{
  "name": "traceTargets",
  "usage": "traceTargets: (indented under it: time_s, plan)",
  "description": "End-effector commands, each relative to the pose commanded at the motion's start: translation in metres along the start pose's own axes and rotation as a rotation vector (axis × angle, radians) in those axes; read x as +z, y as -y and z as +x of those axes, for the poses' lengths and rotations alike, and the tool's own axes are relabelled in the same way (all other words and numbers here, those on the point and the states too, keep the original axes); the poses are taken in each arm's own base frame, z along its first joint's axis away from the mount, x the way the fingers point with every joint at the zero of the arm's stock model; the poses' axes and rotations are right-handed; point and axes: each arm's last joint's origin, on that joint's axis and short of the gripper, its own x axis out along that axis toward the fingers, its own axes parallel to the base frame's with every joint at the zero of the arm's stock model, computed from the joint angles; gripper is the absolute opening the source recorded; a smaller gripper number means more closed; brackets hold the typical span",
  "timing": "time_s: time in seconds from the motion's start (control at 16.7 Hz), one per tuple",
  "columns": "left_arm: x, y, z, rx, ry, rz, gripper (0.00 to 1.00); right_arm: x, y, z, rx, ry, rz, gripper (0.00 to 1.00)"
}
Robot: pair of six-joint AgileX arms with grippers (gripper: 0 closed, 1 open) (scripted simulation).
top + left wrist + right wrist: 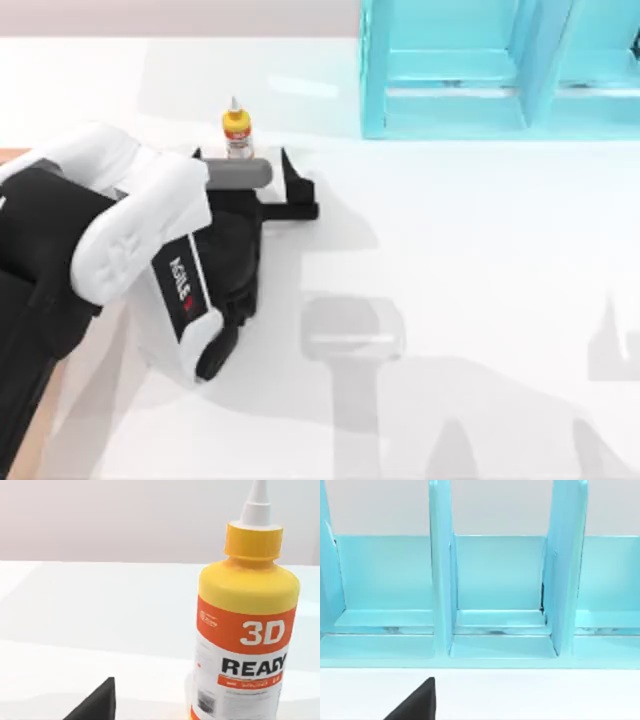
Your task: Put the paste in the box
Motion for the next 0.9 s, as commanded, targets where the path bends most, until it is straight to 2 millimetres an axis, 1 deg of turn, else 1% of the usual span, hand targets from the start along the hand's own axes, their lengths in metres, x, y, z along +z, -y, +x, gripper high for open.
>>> traceTargets:
  time_s: [0.24, 0.36, 0.66, 0.9]
  plan:
    - [0.002, -0.001, 0.04, 0.0, 0.001, 0.0, 1.0, 0.0, 0.0, 0.0, 0.0, 0.0, 0.0, 1.0]
    - [0.003, -0.002, 0.053, 0.0, 0.001, 0.0, 1.0, 0.0, 0.0, 0.0, 0.0, 0.0, 0.0, 1.0]
    - [0.003, -0.003, 0.055, 0.0, 0.0, 0.0, 1.0, 0.0, 0.0, 0.0, 0.0, 0.0, 0.0, 1.0]
    - [0.003, -0.003, 0.055, 0.0, 0.0, 0.0, 0.7, 0.0, 0.0, 0.0, 0.0, 0.0, 0.0, 1.0]
